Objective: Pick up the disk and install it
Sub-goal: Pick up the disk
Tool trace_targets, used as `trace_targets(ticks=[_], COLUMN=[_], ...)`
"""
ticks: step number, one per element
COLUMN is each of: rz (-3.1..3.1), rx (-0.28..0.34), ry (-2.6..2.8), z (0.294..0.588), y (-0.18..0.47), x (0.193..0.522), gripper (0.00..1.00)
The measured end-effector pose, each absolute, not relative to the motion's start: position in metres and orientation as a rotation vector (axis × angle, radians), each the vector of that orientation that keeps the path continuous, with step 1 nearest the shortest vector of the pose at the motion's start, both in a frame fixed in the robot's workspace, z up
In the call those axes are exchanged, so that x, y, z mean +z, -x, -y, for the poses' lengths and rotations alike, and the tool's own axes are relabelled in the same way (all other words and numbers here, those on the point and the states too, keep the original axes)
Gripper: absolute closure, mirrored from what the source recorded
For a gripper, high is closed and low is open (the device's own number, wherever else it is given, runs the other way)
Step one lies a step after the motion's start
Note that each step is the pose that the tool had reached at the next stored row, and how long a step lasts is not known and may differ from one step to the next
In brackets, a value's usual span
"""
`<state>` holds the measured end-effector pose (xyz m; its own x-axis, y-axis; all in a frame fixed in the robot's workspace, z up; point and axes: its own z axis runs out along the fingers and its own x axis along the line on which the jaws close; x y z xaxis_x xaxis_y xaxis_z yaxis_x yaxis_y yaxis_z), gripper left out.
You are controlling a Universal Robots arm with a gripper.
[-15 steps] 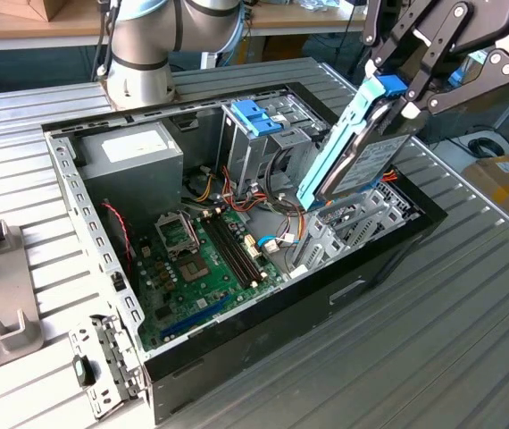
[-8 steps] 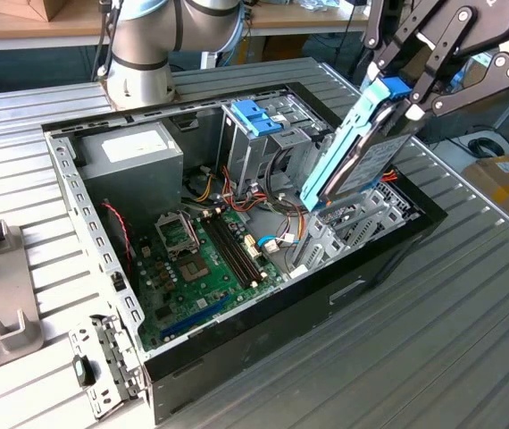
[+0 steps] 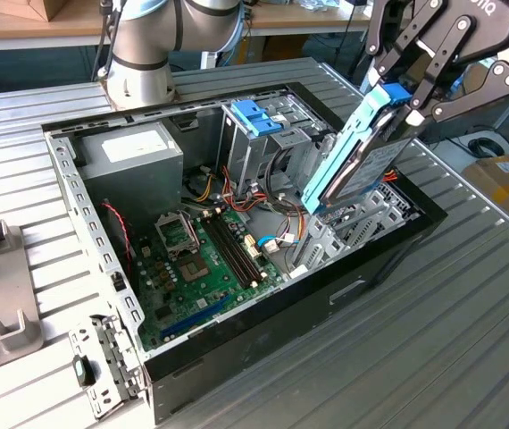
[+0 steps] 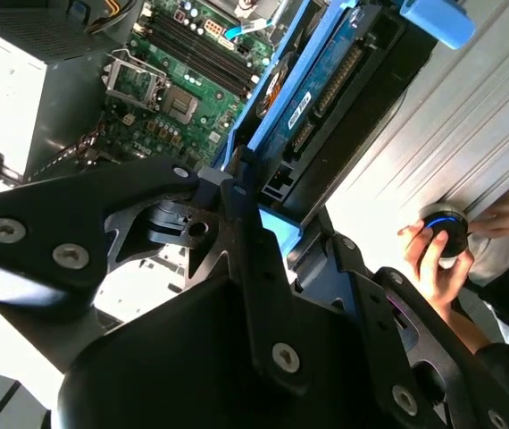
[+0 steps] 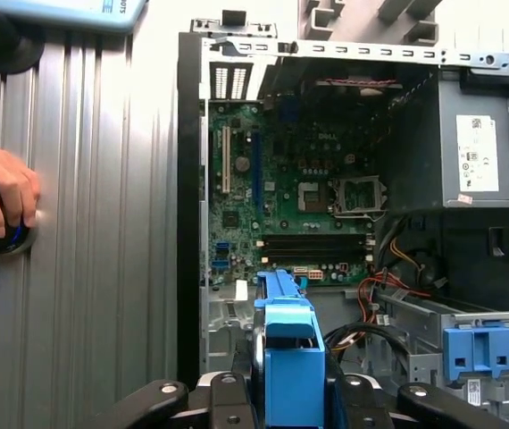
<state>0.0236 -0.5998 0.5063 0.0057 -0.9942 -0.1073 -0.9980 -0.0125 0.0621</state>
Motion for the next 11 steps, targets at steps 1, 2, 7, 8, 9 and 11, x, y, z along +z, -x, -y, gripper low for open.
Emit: trace_targets(ticks=[1,2,7,8,9,11], rz=[-2.185,-2.185,-2.185,-2.185,-2.185,-2.185], rx=[0.187,0.187,0.187,0.187,0.187,0.187], ry=[2.205,2.205,2.205,2.205,2.205,2.205], z=[0.6000,0.6003,0.6012,0.6013,0.6014,0.6017], y=[-0.0236,-0.0237,-0.0243,-0.0245,-0.0246,-0.0249], x=[0.5059,0.5055,0.5033,0.5029,0.5026,0.5018], gripper=[0.63,0.63,0.63,0.63,0.63,0.63])
